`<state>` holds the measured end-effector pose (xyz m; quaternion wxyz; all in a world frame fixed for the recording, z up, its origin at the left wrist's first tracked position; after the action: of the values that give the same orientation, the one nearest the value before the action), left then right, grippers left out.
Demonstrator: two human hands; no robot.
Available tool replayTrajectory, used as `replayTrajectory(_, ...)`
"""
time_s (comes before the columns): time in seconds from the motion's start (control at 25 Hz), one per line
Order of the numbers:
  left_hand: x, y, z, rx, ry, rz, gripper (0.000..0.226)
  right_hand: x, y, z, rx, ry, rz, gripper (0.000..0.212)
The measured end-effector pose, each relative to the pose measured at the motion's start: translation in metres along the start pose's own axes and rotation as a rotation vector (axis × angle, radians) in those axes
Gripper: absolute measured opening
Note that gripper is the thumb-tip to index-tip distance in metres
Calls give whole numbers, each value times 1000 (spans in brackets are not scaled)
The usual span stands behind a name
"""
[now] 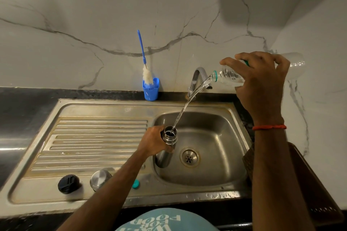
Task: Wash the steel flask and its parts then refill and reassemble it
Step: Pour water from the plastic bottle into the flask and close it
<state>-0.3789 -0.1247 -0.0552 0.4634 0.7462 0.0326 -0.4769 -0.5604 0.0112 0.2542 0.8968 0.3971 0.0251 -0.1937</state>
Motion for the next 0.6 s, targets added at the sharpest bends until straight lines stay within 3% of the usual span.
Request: replayTrajectory(0.6,-1,-1,1,5,-20,25,66,0,4,2,-24,6,31,51)
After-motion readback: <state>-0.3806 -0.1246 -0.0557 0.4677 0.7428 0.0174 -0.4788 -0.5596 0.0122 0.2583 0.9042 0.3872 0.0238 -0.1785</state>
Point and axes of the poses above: each hand's wrist, its own z-axis towards the middle knuckle, its own y-axis out of the back of the hand, x = y × z, the point moved 10 cm from there along z, towards the middle knuckle, and after that the axes turned 6 degrees about x, right-handed, at the moved point
